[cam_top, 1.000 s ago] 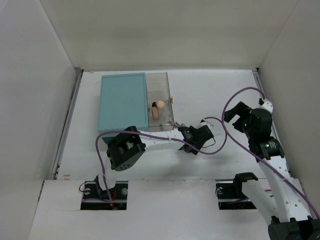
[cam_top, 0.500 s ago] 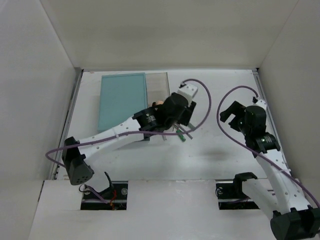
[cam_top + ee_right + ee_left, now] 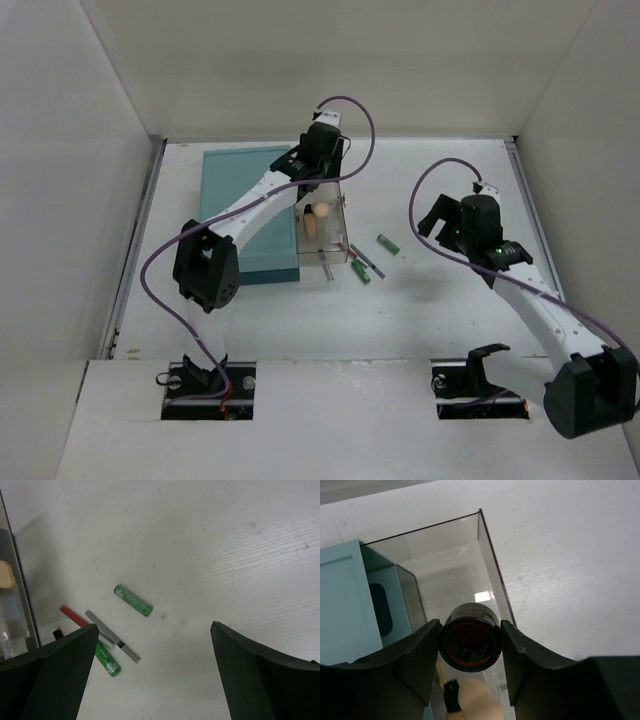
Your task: Organize the makeup
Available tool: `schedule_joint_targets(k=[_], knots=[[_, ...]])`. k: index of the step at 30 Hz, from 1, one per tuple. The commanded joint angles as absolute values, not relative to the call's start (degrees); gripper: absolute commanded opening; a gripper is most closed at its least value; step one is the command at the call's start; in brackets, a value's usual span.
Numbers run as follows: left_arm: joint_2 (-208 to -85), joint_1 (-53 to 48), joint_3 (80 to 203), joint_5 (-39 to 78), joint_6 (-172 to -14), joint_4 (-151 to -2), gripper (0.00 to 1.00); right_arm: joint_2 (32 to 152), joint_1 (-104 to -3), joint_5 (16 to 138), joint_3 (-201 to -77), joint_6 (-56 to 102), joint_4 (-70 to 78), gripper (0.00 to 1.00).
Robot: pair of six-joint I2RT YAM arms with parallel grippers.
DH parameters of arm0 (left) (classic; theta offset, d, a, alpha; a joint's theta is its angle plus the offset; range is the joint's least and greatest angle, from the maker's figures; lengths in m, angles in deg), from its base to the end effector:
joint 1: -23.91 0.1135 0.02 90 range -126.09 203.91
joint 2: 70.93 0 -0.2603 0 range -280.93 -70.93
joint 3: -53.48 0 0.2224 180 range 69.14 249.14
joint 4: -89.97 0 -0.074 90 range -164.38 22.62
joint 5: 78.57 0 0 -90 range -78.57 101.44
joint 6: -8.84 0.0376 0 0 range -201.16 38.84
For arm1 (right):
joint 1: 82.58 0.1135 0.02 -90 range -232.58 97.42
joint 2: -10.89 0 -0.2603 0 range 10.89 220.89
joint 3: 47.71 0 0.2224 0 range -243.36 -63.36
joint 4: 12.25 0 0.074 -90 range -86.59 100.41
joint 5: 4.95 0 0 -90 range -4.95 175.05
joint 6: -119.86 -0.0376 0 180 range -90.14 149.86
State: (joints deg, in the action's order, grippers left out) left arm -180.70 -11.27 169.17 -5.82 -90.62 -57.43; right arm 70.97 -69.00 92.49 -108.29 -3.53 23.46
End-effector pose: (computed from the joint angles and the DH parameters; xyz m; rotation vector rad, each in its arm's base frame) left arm 0.3558 -0.2372 0.3320 0.2641 2.0017 -0.1887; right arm 0.1989 0.0430 0.2769 0.4507 2.1510 0.3226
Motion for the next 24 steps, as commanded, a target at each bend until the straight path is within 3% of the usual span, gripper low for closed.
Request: schedule_joint_targets(k=[1,3,7,16,21,24], knots=[[-182.19,-9.18,173.46,-5.61,-90.39,-57.68,0.13,76.78,-68.30,92.17,-112.31,-3.28,17.04,1.00],[-182.90,-8.21,173.55,-5.70,-90.74,-57.68,0.20,81.53,-68.12,91.99,-113.89,-2.58,15.45,1.00],[-182.73,-7.86,173.29,-5.35,-90.75,-57.33,0.52,89.45,-66.72,90.06,-117.50,-1.70,14.05,0.97],[-180.45,-8.30,173.29,-5.18,-90.39,-56.89,0.76,99.56,-66.19,88.39,-120.84,-0.73,11.06,0.75],[-175.36,-8.12,172.94,-5.00,-89.95,-56.54,0.84,106.24,-66.19,86.72,-124.26,-0.03,10.35,0.67],[-170.53,-7.25,170.75,-5.09,-89.95,-55.83,0.98,108.27,-66.19,86.28,-125.24,0.15,10.18,0.63]])
